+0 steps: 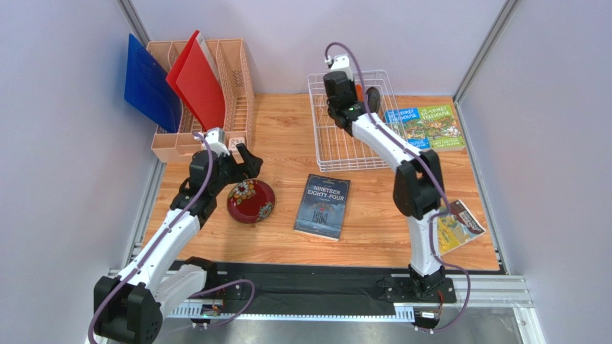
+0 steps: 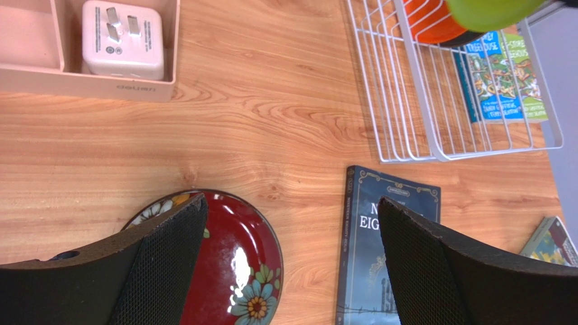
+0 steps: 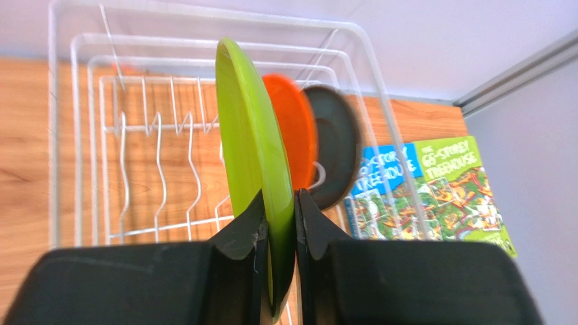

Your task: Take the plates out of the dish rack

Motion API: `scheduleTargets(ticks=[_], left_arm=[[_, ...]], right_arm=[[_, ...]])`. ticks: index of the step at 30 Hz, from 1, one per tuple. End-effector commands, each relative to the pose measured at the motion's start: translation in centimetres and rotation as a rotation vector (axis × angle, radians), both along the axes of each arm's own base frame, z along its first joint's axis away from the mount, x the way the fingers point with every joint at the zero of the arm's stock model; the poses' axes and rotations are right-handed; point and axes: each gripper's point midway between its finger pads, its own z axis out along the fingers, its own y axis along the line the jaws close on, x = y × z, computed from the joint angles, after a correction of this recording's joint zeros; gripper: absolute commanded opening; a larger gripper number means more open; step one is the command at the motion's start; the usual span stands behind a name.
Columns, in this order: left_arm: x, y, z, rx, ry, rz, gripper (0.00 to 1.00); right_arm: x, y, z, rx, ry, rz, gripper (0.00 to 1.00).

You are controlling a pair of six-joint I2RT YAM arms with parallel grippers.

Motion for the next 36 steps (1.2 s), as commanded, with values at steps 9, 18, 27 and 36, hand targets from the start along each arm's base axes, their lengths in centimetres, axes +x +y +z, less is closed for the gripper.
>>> scheduleTargets(ticks=[9, 18, 27, 36], left_arm=[[-1.1, -2.8, 3.4, -0.106, -0.098, -0.154, 1.00], [-1.0, -5.4, 3.5, -0.233, -0.087, -0.258, 0.97], [-0.1, -6.3, 0.7, -0.292, -0.022, -0.263, 0.96], [0.5, -8.7, 1.8, -0.401, -0.072, -0.347, 0.89]], right_arm=[[-13.9, 4.4, 7.6, 0.552, 0.101, 0.402, 0.00], [-23.8, 10.4, 4.4, 0.966, 0.315, 0.769, 0.00], [-25.8, 12.6, 3.3, 1.124, 0.393, 0.881, 0.00], [-26.2, 14.3, 2.0, 1.188, 0.468, 0.929, 0.00]])
